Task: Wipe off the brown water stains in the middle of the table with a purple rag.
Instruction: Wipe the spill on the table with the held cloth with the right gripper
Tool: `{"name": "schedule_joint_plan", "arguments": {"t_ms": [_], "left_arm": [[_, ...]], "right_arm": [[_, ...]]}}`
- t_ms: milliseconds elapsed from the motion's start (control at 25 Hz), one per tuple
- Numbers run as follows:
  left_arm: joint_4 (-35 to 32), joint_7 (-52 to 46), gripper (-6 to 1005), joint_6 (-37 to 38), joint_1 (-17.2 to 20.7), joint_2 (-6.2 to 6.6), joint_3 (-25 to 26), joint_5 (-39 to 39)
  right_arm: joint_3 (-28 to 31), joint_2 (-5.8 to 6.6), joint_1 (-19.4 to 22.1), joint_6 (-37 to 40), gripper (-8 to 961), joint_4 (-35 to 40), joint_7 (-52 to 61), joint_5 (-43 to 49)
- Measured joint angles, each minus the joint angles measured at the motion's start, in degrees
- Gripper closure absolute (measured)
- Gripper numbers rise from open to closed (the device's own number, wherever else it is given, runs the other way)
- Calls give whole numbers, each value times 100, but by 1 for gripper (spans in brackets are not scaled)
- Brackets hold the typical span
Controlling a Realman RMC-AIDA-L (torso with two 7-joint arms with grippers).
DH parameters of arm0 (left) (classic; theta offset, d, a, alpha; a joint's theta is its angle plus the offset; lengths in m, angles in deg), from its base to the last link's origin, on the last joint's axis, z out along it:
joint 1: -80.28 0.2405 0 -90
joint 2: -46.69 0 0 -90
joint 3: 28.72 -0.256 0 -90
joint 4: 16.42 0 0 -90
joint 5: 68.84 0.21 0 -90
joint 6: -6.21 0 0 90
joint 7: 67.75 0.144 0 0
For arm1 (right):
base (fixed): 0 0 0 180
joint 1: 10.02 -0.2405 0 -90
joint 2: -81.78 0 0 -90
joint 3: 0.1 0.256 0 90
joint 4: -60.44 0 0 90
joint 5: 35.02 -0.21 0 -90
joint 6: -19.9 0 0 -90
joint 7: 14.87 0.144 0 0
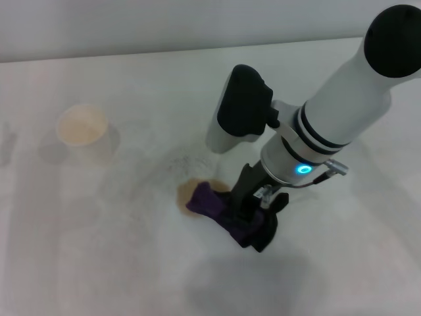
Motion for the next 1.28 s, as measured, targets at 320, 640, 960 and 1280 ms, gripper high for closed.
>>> {"name": "schedule_joint_plan", "arguments": {"t_ms": [320, 640, 960, 1280], "left_arm": [[-14, 0, 115, -8, 41, 0, 0, 0], [-8, 0, 115, -5, 61, 0, 1, 0], [1, 0, 115, -1, 59, 0, 0, 0], [8, 0, 115, -4, 45, 0, 0, -77]], "right_arm": [[1, 5, -385, 859, 872, -888, 37, -305], [85, 41, -332, 1661, 872, -966, 204, -243], [18, 5, -432, 1650, 871, -919, 106, -398], [-212, 3, -533, 1145, 871, -879, -322, -891]]}}
